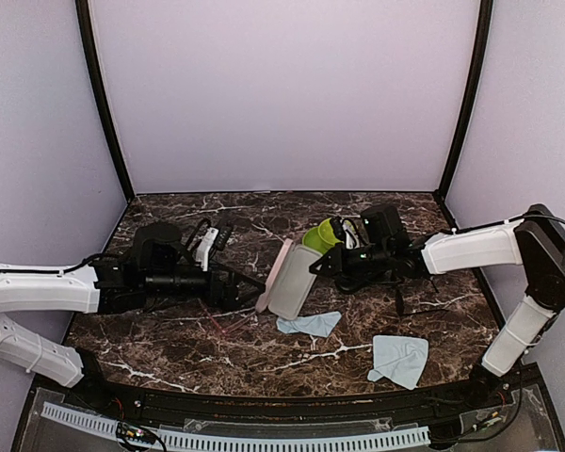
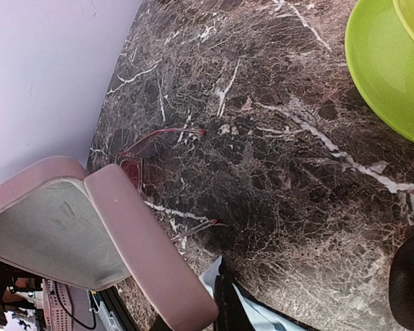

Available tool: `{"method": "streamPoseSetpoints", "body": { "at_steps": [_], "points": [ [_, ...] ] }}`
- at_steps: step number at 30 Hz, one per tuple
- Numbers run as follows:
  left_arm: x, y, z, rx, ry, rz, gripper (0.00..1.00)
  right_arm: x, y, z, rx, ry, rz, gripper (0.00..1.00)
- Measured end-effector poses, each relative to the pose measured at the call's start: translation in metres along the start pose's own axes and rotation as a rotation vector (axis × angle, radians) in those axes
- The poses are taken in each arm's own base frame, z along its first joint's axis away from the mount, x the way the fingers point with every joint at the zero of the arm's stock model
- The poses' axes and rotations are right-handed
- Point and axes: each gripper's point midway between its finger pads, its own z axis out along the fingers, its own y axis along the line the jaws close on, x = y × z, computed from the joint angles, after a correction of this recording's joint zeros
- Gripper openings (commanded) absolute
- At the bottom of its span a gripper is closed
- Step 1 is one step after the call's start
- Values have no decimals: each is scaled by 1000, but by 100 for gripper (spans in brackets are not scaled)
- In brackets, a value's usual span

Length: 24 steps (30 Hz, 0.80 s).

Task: Organize the sunglasses
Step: Open the sunglasses case, then pass from the right arm to the left

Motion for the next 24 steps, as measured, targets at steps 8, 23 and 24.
{"method": "streamPoseSetpoints", "body": {
  "at_steps": [8,23,24],
  "points": [
    [-9,9,34,-181,61,109,76,-2,0,1,-3,-9,55,0],
    [4,32,67,-315,170,224,49,0,-12,1,11,-57,172,0],
    [6,34,68,-323,178,227,46,-1,-11,1,7,-63,176,0]
  ]
}}
